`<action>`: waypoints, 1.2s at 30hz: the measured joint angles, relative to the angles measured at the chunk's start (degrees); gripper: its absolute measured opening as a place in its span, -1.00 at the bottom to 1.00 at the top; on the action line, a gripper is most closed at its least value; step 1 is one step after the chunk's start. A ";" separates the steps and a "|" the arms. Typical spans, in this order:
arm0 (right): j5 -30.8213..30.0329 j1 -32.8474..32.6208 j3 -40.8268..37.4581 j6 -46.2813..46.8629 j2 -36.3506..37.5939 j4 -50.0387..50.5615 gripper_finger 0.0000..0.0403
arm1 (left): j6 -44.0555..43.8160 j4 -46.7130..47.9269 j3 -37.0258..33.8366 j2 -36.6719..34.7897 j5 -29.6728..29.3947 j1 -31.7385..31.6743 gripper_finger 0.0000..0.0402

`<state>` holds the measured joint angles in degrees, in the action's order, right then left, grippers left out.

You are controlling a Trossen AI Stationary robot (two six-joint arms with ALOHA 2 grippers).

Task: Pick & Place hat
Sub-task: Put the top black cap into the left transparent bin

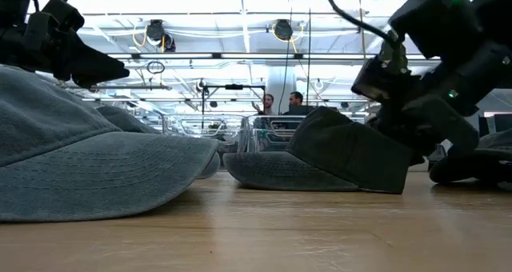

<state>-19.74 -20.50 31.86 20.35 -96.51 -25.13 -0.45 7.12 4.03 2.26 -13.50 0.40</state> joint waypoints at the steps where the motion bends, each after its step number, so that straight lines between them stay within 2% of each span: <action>1: 0.03 -0.27 -0.11 -1.60 0.16 -1.50 -1.00 | -0.02 -0.08 0.00 -0.02 0.00 0.00 -0.05; 4: 0.00 -0.66 -0.06 -3.97 1.24 -6.72 -1.00 | 0.00 0.06 0.00 0.00 0.00 0.00 -0.05; 14: -7.54 -2.92 -0.03 -7.74 2.01 -16.43 -1.00 | -0.02 -0.08 0.00 -0.02 -0.02 0.02 -0.05; 17: -10.66 -3.69 -0.03 -3.77 2.33 -13.78 -1.00 | -0.01 -0.08 0.00 -0.02 -0.02 0.02 -0.05; 19: -11.18 -4.08 -0.02 2.59 2.43 -9.00 -1.00 | 0.00 0.03 0.00 -0.02 -0.02 0.02 -0.05; 22: -8.33 -4.42 0.00 11.86 1.53 -1.56 -1.00 | -0.01 -0.11 0.00 -0.02 -0.02 0.02 -0.05; 25: -5.59 -5.19 0.00 15.46 -0.48 0.27 -1.00 | 0.00 -0.05 0.00 -0.02 -0.02 0.02 -0.05; 29: -2.04 -5.06 0.08 16.17 -5.29 -5.42 -1.00 | -0.01 -0.02 0.00 -0.02 -0.02 -0.01 -0.05; 32: -0.66 -5.10 0.15 12.15 -9.38 -13.76 -1.00 | -0.02 -0.05 0.00 -0.02 -0.02 0.00 -0.05; 34: -0.71 -5.11 0.13 7.85 -11.50 -18.94 -1.00 | 0.00 -0.07 0.00 -0.02 -0.04 0.00 -0.05; 36: -3.48 -5.26 0.08 4.55 -12.86 -22.49 -1.00 | -0.01 0.03 0.00 -0.02 -0.02 0.00 -0.05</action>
<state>-23.21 -25.76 31.94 24.90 -109.37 -47.62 -0.46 7.16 4.03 2.24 -13.52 0.40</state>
